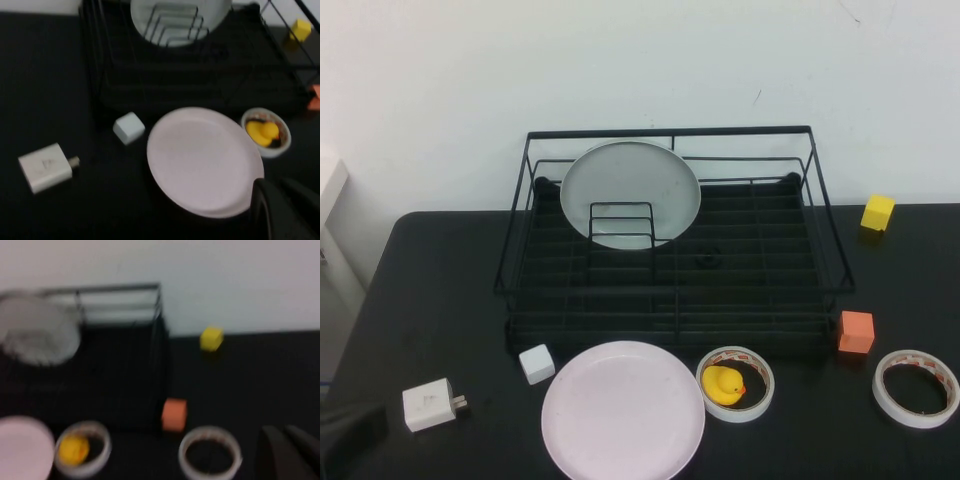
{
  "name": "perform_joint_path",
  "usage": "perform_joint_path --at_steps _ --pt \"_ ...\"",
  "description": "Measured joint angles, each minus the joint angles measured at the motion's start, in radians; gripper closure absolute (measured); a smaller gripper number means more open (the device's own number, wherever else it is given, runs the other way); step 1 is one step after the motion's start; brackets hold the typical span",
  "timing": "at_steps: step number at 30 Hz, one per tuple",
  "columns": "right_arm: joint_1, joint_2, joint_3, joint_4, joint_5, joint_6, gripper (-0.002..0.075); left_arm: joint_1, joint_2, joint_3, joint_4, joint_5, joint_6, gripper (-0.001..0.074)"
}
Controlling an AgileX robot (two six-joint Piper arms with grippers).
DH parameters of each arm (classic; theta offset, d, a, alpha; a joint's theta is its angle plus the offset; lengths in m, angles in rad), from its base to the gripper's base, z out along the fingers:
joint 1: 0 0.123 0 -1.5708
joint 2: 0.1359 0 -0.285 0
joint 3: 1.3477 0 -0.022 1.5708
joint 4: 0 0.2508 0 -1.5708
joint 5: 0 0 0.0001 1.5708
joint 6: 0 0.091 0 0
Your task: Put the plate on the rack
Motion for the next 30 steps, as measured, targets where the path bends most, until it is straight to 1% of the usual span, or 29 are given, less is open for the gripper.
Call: perform_joint_path --at_steps 4,8,10,13,17,20,25,27,30 --pt "0.001 0.079 0.0 0.182 0.15 -0.25 0.0728 0.0 0.0 -0.002 -0.031 0.067 0.0 0.0737" --pt "0.001 0.266 0.0 0.346 0.285 -0.448 0.0728 0.0 0.0 -0.002 -0.058 0.098 -0.002 0.0737" --pt "0.001 0.373 0.0 0.443 0.307 -0.528 0.0728 0.0 0.0 -0.002 -0.076 0.104 -0.004 0.0737" --pt "0.001 0.554 0.0 0.628 0.302 -0.697 0.0728 0.0 0.0 -0.002 -0.097 0.108 -0.004 0.0737" --pt "0.035 0.756 0.0 0.936 0.275 -0.976 0.0728 0.0 0.0 -0.002 -0.1 0.11 -0.004 0.0737" --pt "0.118 0.869 0.0 1.127 0.226 -1.104 0.0728 0.0 0.0 -0.002 -0.093 0.11 -0.004 0.0737" --pt "0.354 1.03 -0.002 1.348 0.024 -1.189 0.0728 0.0 0.0 0.009 -0.085 0.086 -0.004 0.0737" --pt "0.454 1.094 -0.009 1.446 -0.056 -1.257 0.0728 0.0 0.0 0.039 -0.078 0.07 -0.004 0.0737" --pt "0.562 1.179 -0.042 1.522 -0.143 -1.348 0.0728 0.0 0.0 0.087 -0.054 0.037 -0.004 0.0737"
